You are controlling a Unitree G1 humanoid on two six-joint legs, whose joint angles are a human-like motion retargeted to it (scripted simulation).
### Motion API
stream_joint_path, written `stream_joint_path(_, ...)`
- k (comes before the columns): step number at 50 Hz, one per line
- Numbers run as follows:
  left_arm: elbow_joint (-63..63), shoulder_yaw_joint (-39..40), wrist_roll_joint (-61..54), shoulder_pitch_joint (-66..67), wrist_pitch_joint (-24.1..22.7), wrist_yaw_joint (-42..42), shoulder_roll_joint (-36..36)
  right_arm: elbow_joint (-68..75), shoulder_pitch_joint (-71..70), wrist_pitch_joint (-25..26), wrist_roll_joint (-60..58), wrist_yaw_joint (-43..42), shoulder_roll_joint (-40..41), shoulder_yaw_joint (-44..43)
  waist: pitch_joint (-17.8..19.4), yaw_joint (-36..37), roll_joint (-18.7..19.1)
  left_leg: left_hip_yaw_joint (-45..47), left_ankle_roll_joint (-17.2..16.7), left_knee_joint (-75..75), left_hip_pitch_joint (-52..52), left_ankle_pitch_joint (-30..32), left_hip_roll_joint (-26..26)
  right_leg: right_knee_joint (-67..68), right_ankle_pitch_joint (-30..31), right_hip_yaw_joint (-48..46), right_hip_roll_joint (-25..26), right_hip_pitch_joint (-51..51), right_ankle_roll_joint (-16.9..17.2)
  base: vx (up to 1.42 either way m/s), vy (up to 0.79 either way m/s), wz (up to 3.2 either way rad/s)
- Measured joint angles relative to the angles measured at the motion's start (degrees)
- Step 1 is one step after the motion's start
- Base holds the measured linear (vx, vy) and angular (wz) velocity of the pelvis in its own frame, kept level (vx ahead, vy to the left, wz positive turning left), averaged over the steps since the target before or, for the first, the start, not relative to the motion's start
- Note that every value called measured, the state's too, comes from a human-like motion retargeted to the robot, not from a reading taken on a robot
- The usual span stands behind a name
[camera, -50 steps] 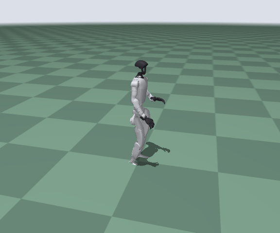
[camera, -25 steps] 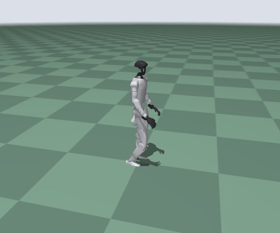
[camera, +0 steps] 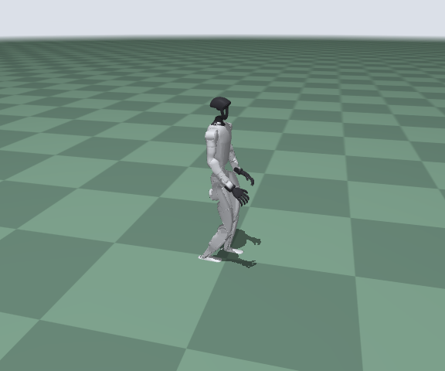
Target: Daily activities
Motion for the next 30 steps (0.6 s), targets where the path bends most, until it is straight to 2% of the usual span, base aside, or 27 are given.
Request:
stream_joint_path(7,3.0,-1.7,0.0,-1.1,0.5,0.1,-1.0,1.3,0.2,0.2,1.4,-0.3,-0.2,-0.5,1.3,-1.0,2.8,1.7,-0.6,8.0,-5.8,-2.0,4.0,-1.4,0.8,0.6,3.8,-1.5,-1.4,-0.18,-0.08,-0.13)
stream_joint_path(17,2.8,-3.2,-0.3,-0.4,-0.3,-1.2,-0.8,3.2,2.7,-0.4,2.3,0.0,-0.2,-0.6,1.7,-1.7,7.5,2.2,-0.7,13.3,-12.8,-7.1,8.9,-4.0,5.1,0.6,8.6,-4.0,-2.1,-0.14,-0.07,-0.11)
stream_joint_path(30,2.2,-1.7,-1.7,1.2,-0.6,-3.2,-1.3,5.7,5.0,0.0,0.7,-1.6,0.1,-0.4,0.8,1.0,11.0,8.0,-0.5,17.9,-16.2,-10.4,14.5,-9.9,11.6,-5.6,9.0,-6.4,-1.1,-0.14,-0.04,0.31)
